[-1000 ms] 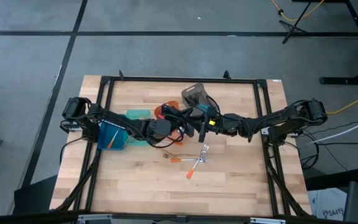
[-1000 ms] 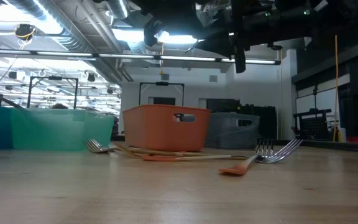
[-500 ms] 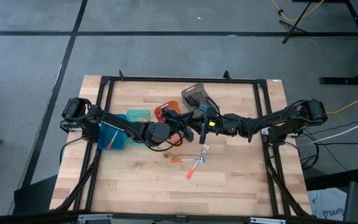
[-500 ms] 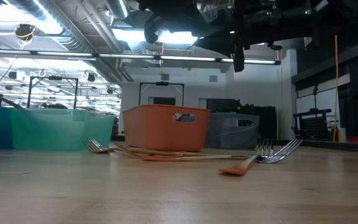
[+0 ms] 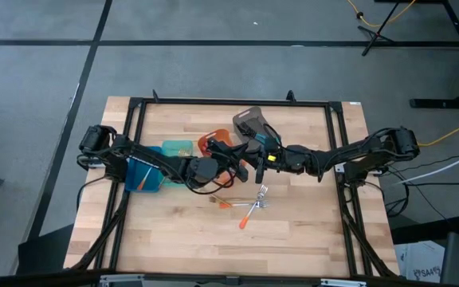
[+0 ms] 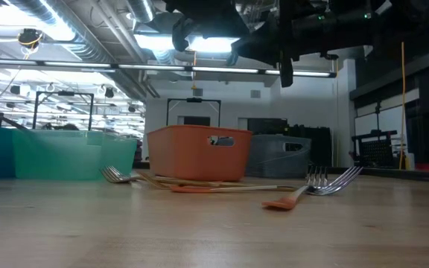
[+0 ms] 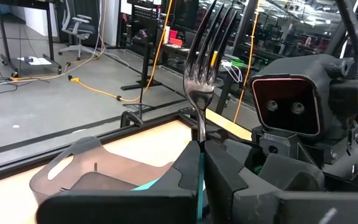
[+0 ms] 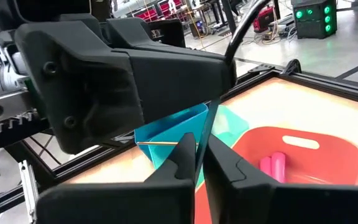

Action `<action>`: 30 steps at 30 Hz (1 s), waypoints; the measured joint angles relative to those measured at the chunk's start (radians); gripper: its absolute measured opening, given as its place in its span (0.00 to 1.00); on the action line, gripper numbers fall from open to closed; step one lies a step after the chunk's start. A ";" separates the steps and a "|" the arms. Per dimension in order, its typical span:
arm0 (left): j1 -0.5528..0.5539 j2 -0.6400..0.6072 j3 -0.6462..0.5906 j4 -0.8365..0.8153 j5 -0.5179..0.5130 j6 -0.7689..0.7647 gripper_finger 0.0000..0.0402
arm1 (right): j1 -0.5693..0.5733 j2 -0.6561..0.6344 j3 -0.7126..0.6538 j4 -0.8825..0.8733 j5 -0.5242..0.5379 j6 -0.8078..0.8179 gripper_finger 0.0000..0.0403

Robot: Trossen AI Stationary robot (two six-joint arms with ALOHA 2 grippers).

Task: Sort silverware by color (type)
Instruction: Put the blue fork into the black bin

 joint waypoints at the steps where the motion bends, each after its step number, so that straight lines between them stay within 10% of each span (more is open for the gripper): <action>1: 0.000 0.000 0.000 0.000 0.000 0.000 0.01 | 0.000 0.000 0.000 0.000 0.000 -0.003 0.02; 30: -0.009 -0.003 0.000 -0.009 0.055 0.005 0.20 | -0.001 -0.010 0.000 -0.008 -0.027 -0.013 0.00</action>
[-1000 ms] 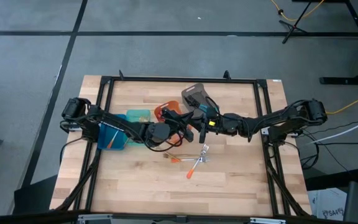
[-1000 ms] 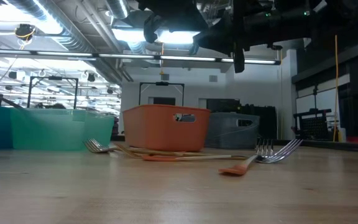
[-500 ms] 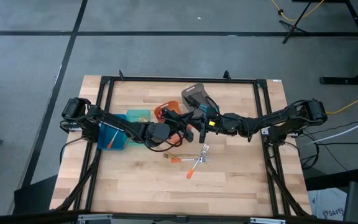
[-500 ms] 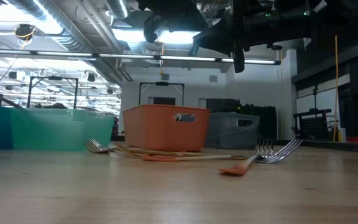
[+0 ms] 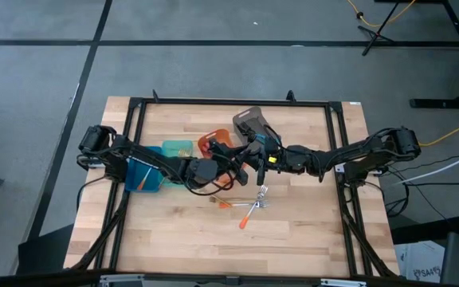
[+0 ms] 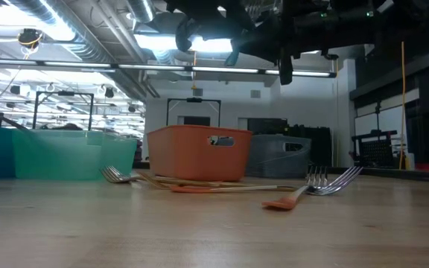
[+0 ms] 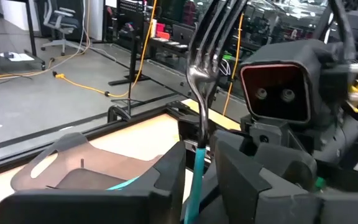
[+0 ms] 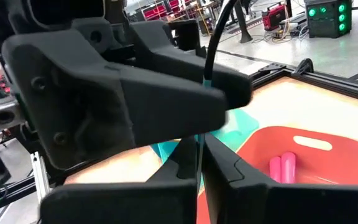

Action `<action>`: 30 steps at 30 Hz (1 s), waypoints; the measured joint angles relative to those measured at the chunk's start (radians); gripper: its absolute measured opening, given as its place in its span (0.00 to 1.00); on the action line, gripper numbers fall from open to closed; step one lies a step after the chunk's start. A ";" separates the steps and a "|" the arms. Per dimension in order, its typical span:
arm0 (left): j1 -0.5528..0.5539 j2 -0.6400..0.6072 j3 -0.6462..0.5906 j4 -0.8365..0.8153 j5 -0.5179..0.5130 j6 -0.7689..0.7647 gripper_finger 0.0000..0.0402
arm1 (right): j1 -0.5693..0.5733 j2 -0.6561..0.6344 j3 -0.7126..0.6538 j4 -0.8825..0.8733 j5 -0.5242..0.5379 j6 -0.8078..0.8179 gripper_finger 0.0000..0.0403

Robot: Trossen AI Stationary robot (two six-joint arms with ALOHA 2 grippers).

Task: Sort silverware by color (type)
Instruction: Put the blue fork into the black bin

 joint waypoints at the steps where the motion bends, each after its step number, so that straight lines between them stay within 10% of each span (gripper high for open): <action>1: -0.005 -0.002 0.000 0.000 -0.004 0.016 0.20 | 0.000 -0.005 0.000 -0.006 -0.006 0.000 0.00; 12: -0.075 -0.064 0.000 -0.087 -0.011 0.073 0.21 | -0.015 -0.132 0.001 -0.235 -0.019 -0.006 0.00; 30: -0.116 -0.068 0.000 -0.270 -0.008 0.065 0.21 | -0.344 -0.209 0.160 -0.845 -0.367 -0.052 0.00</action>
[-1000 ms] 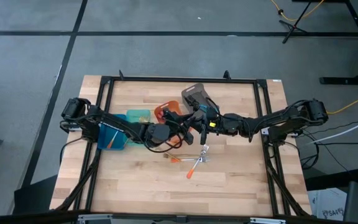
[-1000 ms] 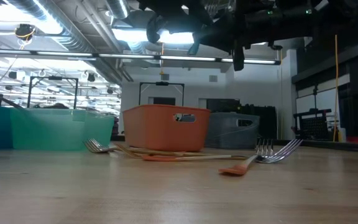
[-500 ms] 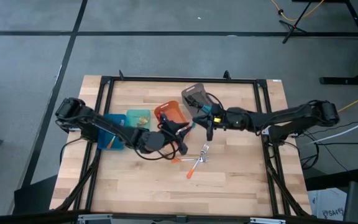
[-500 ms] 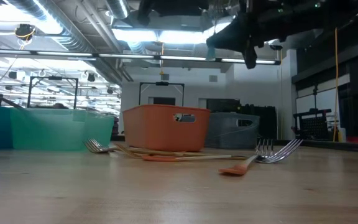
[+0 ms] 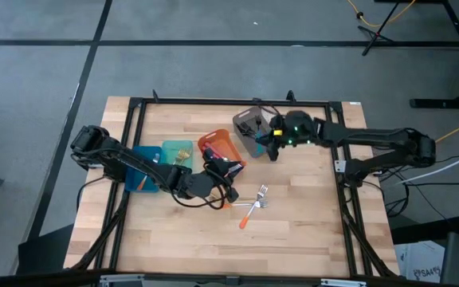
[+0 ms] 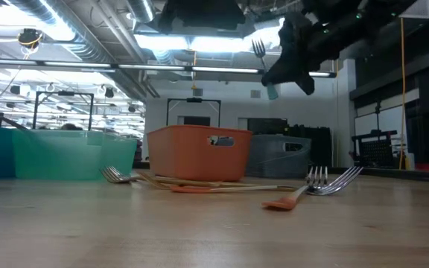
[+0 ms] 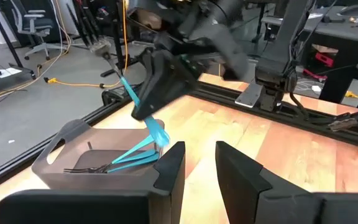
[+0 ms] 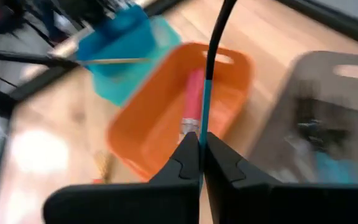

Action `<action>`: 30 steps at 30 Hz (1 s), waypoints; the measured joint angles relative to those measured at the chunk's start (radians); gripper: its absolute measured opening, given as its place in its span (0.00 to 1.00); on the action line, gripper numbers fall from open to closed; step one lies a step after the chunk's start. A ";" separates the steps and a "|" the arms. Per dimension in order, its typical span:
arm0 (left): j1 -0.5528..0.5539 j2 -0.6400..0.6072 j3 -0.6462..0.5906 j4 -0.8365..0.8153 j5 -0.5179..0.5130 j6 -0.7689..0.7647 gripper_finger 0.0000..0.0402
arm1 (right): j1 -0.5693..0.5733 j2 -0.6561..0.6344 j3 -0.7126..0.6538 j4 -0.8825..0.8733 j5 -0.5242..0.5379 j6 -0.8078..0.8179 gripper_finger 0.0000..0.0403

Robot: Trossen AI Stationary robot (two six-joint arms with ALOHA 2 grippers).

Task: Sort silverware by color (type)
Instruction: Put the blue fork into the black bin

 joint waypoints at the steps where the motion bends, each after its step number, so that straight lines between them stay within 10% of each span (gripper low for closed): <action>1: 0.000 0.000 0.000 0.000 0.000 0.000 0.21 | -0.018 0.005 0.025 -0.045 0.000 -0.024 0.00; 30: 0.000 0.000 0.000 -0.022 0.001 -0.002 0.21 | -0.179 0.324 0.139 -0.200 -0.005 -0.284 0.00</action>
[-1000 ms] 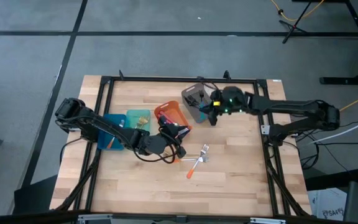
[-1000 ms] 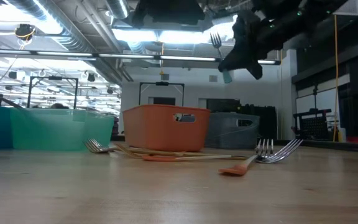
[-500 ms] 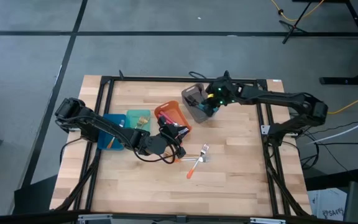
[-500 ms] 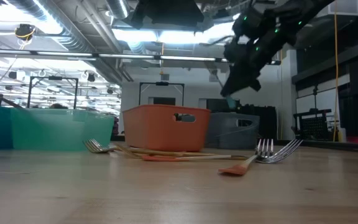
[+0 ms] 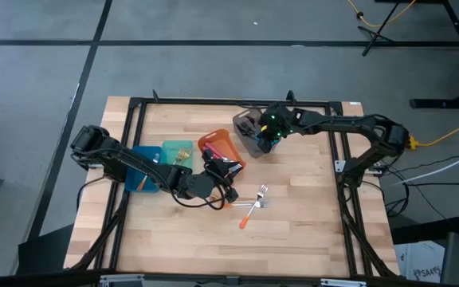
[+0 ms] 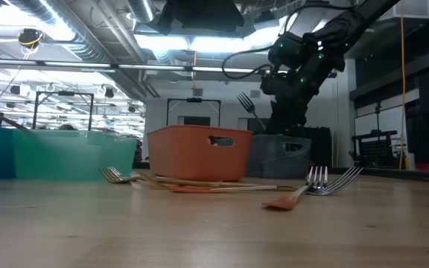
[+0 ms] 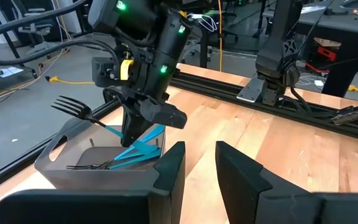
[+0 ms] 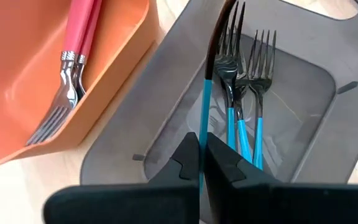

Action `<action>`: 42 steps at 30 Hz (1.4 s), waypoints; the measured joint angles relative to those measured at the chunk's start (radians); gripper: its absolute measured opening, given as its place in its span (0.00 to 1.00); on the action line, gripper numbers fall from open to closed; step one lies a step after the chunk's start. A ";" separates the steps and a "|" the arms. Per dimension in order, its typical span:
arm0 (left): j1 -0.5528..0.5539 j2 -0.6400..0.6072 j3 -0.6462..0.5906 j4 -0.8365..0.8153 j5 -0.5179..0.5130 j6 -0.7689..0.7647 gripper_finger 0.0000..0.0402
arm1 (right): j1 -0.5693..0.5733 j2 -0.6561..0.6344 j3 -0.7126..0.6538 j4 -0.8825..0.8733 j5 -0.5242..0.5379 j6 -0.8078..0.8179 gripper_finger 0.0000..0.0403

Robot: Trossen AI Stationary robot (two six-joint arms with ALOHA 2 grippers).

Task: Sort silverware by color (type)
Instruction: Put the blue fork into the black bin

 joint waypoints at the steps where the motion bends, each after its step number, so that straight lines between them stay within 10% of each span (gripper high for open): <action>1: 0.000 0.000 0.000 0.000 0.000 0.000 0.21 | 0.000 0.001 0.000 0.000 0.002 -0.006 0.00; 42: 0.001 0.000 0.000 0.000 0.000 0.000 0.21 | 0.000 0.005 -0.002 -0.078 0.008 -0.059 0.05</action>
